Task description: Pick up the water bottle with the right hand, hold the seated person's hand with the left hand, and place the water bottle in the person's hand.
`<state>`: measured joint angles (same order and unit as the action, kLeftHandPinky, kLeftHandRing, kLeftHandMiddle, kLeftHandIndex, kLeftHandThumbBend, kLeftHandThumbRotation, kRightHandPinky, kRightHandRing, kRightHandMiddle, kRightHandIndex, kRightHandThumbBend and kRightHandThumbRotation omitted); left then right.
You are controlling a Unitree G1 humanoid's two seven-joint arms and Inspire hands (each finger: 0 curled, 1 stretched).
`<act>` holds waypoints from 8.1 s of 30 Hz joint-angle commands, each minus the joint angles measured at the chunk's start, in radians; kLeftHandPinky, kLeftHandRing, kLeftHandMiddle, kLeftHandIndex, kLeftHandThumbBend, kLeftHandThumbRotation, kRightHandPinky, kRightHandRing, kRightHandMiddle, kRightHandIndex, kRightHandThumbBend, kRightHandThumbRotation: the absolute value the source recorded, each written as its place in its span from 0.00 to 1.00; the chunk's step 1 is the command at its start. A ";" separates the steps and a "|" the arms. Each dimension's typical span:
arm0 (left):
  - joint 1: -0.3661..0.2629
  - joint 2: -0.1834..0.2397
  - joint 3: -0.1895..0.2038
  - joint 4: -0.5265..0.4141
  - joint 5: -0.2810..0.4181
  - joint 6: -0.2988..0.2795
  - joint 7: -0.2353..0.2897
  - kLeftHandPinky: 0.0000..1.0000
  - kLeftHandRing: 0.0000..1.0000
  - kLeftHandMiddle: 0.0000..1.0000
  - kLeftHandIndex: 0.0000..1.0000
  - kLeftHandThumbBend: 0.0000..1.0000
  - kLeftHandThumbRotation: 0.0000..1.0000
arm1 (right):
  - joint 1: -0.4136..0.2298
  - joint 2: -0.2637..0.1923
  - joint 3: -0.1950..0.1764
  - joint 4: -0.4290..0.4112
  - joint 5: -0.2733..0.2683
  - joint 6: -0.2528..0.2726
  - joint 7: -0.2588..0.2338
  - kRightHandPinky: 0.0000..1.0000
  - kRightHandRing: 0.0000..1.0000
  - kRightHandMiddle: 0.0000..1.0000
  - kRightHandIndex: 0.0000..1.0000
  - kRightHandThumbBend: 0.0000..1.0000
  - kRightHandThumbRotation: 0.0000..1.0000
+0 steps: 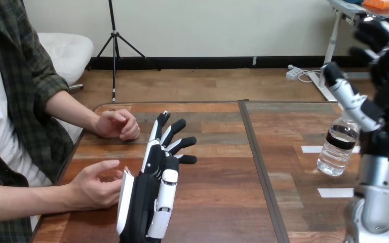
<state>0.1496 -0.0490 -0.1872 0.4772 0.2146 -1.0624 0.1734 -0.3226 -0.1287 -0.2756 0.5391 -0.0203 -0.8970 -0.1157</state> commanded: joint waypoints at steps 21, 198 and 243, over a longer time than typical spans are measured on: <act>-0.049 -0.042 -0.007 0.009 0.006 -0.014 0.007 0.64 0.79 0.89 0.98 0.19 1.00 | -0.132 -0.088 -0.016 0.088 -0.019 0.102 -0.088 0.91 0.91 0.87 0.82 0.67 0.03; 0.001 -0.021 0.006 -0.043 0.002 -0.012 -0.020 0.64 0.77 0.86 0.97 0.21 1.00 | -0.361 -0.183 0.074 0.663 -0.044 0.474 -0.132 0.85 0.86 0.86 0.85 0.70 0.00; 0.021 -0.025 0.006 -0.065 0.007 0.001 -0.017 0.65 0.78 0.86 0.97 0.21 1.00 | -0.382 -0.178 0.097 0.719 -0.056 0.532 -0.126 0.83 0.86 0.86 0.85 0.71 0.00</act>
<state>0.1956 -0.0494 -0.1834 0.4616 0.2117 -1.0630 0.1540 -0.6116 -0.2875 -0.1929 1.2518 -0.0639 -0.3683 -0.2433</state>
